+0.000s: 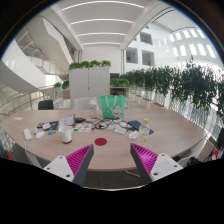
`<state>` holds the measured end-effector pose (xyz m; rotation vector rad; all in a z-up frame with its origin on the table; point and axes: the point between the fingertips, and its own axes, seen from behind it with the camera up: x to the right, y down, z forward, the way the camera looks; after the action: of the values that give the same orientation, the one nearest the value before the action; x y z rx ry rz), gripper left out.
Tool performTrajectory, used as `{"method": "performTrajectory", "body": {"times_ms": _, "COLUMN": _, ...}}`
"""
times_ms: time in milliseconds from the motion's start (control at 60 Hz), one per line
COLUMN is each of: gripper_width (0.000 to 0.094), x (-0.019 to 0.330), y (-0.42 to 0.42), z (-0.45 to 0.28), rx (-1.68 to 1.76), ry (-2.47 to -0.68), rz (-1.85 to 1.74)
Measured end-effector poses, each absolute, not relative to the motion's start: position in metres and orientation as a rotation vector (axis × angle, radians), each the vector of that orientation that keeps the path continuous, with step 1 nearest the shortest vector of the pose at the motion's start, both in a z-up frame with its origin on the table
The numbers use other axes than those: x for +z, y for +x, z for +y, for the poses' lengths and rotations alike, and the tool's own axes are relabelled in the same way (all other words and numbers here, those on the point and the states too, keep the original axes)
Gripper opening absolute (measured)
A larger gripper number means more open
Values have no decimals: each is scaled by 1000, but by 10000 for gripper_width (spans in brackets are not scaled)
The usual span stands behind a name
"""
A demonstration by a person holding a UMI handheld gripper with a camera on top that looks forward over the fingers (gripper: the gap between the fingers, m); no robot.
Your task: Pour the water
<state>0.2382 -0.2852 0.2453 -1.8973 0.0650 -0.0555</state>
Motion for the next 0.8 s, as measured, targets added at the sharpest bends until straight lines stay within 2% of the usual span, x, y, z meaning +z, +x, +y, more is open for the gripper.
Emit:
{"method": "performTrajectory", "body": {"times_ms": 83, "gripper_width": 822, "x": 219, "y": 292, "z": -238, "rx": -69, "ry": -1822, "rz": 86}}
{"method": "performTrajectory", "body": {"times_ms": 250, "gripper_width": 820, "x": 159, "y": 384, "z": -138, "rx": -112, "ry": -1796, "rz": 136}}
{"method": "performTrajectory", "body": {"times_ms": 417, "gripper_width": 818, "x": 104, "y": 426, "z": -70, "rx": -95, "ry": -1824, "rz": 163}}
{"method": "performTrajectory", "body": {"times_ms": 517, "gripper_width": 822, "x": 87, "y": 441, "z": -41, "rx": -107, "ry": -1807, "rz": 162}}
{"method": "performTrajectory", "body": {"times_ms": 583, "gripper_width": 817, "x": 92, "y": 443, "z": -18, "rx": -96, "ry": -1754, "rz": 149}}
{"method": "performTrajectory", "body": {"times_ms": 650, "gripper_width": 755, "x": 102, "y": 447, "z": -3, "rx": -124, "ry": -1694, "rz": 119}}
{"method": "performTrajectory", "body": {"times_ms": 700, "gripper_width": 581, "x": 98, "y": 445, "z": 6, "rx": -129, "ry": -1695, "rz": 94}}
{"method": "performTrajectory", "body": {"times_ms": 717, "gripper_width": 557, "x": 92, "y": 445, "z": 9, "rx": -126, "ry": -1705, "rz": 99}}
{"method": "performTrajectory", "body": {"times_ms": 800, "gripper_width": 539, "x": 100, "y": 454, "z": 10, "rx": -127, "ry": -1637, "rz": 163}}
